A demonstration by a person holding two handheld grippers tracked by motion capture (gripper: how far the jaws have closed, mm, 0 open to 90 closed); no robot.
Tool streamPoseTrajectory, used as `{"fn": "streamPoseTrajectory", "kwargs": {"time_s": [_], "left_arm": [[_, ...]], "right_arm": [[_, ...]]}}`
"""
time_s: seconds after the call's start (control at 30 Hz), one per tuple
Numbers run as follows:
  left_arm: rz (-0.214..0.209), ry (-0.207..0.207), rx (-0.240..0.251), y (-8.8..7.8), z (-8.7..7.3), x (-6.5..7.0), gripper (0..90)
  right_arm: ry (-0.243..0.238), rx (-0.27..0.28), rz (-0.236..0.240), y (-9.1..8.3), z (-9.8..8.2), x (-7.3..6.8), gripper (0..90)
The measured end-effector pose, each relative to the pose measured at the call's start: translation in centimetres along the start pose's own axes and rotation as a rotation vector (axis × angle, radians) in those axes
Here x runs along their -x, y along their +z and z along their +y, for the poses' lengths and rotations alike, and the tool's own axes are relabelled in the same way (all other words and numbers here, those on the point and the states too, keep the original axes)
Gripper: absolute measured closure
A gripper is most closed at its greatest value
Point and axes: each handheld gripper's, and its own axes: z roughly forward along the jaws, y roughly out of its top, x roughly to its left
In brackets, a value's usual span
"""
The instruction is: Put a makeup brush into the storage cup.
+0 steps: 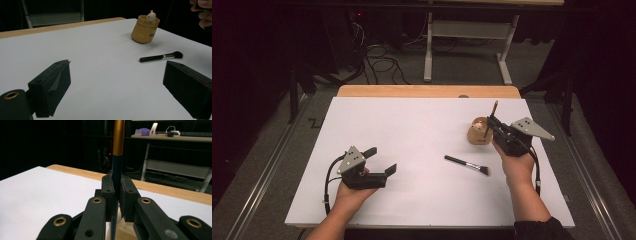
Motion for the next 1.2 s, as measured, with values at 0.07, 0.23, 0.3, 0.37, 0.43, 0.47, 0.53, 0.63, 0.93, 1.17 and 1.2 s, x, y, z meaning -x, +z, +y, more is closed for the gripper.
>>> {"fn": "streamPoseTrajectory", "kwargs": {"time_s": [0.07, 0.23, 0.3, 0.37, 0.43, 0.47, 0.53, 0.63, 0.93, 1.17, 1.2], "left_arm": [[-0.001, 0.000, -0.001, 0.0, 0.0, 0.0, 8.4], [-0.003, 0.000, -0.001, 0.0, 0.0, 0.0, 8.4], [-0.004, 0.000, 0.000, 0.0, 0.0, 0.0, 8.4], [-0.003, -0.002, 0.002, 0.0, 0.0, 0.0, 8.6], [-0.002, -0.004, 0.002, 0.0, 0.0, 0.0, 8.6], [-0.002, -0.003, 0.001, 0.0, 0.0, 0.0, 8.7], [-0.003, -0.003, 0.000, 0.0, 0.0, 0.0, 8.7], [-0.006, -0.003, 0.000, 0.1, 0.0, 0.0, 8.7], [-0.010, -0.003, -0.001, 0.1, 0.0, 0.0, 8.8], [-0.019, -0.008, 0.000, 0.1, 0.0, 0.1, 8.8], [-0.018, -0.009, -0.001, 0.1, 0.0, 0.0, 8.8]], "right_arm": [[-0.003, -0.004, -0.011, 0.5, 0.3, 0.3, 84.5], [0.015, -0.014, -0.035, 1.5, 0.9, 1.0, 84.5], [0.012, -0.017, -0.044, 1.9, 1.0, 1.1, 84.5], [0.007, -0.024, -0.045, 2.3, 1.1, 1.3, 84.5], [0.007, -0.025, -0.054, 2.6, 1.2, 1.3, 84.5], [0.004, -0.029, -0.057, 2.7, 1.2, 1.4, 84.5], [-0.003, -0.034, -0.070, 3.0, 1.3, 1.5, 84.5], [-0.007, -0.049, -0.079, 3.4, 1.2, 1.8, 84.4], [-0.020, -0.073, -0.093, 4.6, 1.0, 2.4, 84.4], [-0.027, -0.103, -0.101, 5.5, 0.5, 2.7, 84.4], [-0.027, -0.105, -0.102, 5.6, 0.4, 2.8, 84.3]]}}
